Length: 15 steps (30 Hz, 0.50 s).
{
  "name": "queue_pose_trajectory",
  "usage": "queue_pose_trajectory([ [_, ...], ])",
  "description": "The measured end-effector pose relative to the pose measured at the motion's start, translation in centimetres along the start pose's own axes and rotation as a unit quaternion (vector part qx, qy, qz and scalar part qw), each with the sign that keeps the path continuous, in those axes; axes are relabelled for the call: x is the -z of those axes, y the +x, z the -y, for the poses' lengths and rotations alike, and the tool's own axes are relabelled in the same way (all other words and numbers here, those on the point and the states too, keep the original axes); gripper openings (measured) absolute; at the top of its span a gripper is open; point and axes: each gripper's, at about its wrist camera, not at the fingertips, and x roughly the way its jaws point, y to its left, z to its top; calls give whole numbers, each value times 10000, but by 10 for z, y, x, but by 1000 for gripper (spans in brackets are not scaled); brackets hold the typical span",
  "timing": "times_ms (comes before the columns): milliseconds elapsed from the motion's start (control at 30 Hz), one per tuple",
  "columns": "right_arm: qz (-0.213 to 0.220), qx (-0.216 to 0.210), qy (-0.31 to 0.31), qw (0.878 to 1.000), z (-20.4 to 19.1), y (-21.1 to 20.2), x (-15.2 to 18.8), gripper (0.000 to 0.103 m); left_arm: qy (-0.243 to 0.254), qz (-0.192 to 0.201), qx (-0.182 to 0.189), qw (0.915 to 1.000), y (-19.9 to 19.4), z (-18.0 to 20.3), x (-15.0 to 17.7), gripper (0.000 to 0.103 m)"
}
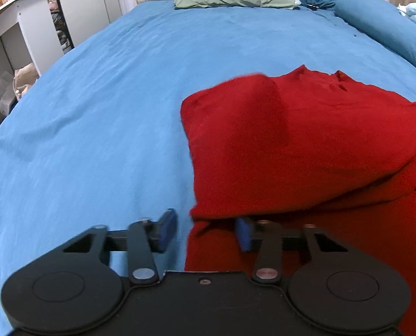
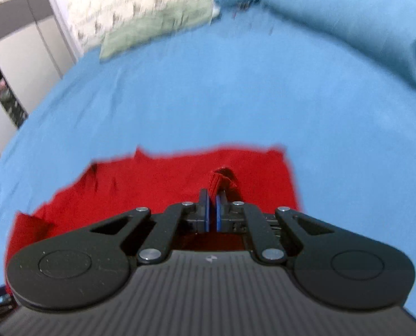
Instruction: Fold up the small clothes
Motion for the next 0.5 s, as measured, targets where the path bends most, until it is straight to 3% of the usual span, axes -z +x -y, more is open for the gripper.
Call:
queue_pose_trajectory([
  [67, 181, 90, 67, 9998, 12, -16, -4, 20, 14, -10, 86, 10000, 0, 0, 0, 23],
  [167, 2, 310, -5, 9995, 31, -14, 8, 20, 64, -44, 98, 9999, -1, 2, -1, 16],
  [267, -379, 476, -31, 9981, 43, 8, 37, 20, -40, -138, 107, 9998, -1, -1, -2, 12],
  [367, -462, 515, -26, 9976, 42, 13, 47, 20, -87, -247, 91, 9996, -1, -4, -5, 12],
  [467, -492, 558, -64, 9972, 42, 8, 46, 26, 24, -311, 77, 9995, -8, -2, -9, 15],
  [500, -492, 558, -64, 9972, 42, 8, 46, 34, 28, -276, 91, 9996, -13, -2, -11, 17],
])
